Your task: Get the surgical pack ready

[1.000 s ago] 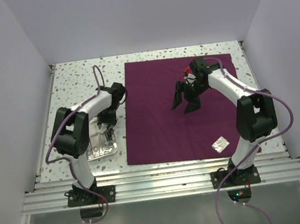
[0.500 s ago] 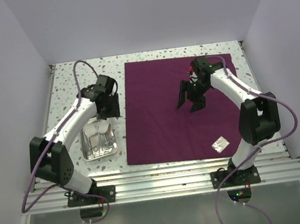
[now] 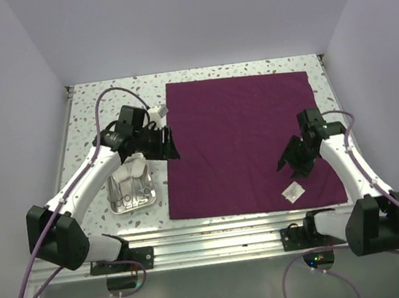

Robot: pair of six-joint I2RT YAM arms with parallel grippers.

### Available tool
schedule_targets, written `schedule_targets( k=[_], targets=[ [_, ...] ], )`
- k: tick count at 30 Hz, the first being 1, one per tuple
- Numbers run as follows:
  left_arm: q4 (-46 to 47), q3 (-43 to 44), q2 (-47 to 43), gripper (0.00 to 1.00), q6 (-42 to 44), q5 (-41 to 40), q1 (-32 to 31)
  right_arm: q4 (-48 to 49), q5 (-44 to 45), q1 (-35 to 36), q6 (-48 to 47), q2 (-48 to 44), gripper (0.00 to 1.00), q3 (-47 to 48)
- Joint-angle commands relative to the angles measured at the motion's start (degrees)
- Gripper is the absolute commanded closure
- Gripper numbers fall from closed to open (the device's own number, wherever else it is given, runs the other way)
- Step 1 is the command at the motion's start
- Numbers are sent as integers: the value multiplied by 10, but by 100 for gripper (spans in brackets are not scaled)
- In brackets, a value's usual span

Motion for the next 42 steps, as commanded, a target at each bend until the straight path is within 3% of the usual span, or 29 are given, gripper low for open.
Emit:
schedule_targets(
  k=[1, 8, 17, 23, 28, 42],
  targets=[
    [31, -13, -5, 47, 18, 60, -15, -28, 41, -11, 48, -47, 48, -44],
    [31, -7, 1, 48, 11, 68, -58, -46, 108, -61, 44, -56, 45, -93],
    [32, -11, -6, 47, 13, 52, -59, -52, 127, -76, 27, 31, 16, -32],
    [36, -11, 1, 47, 13, 54, -59, -34, 129, -76, 31, 46, 16, -51],
    [35, -10, 7, 47, 14, 54, -58, -7, 120, -72, 45, 53, 23, -74],
    [36, -14, 15, 47, 22, 61, -58, 60, 124, -43, 61, 109, 20, -103]
  ],
)
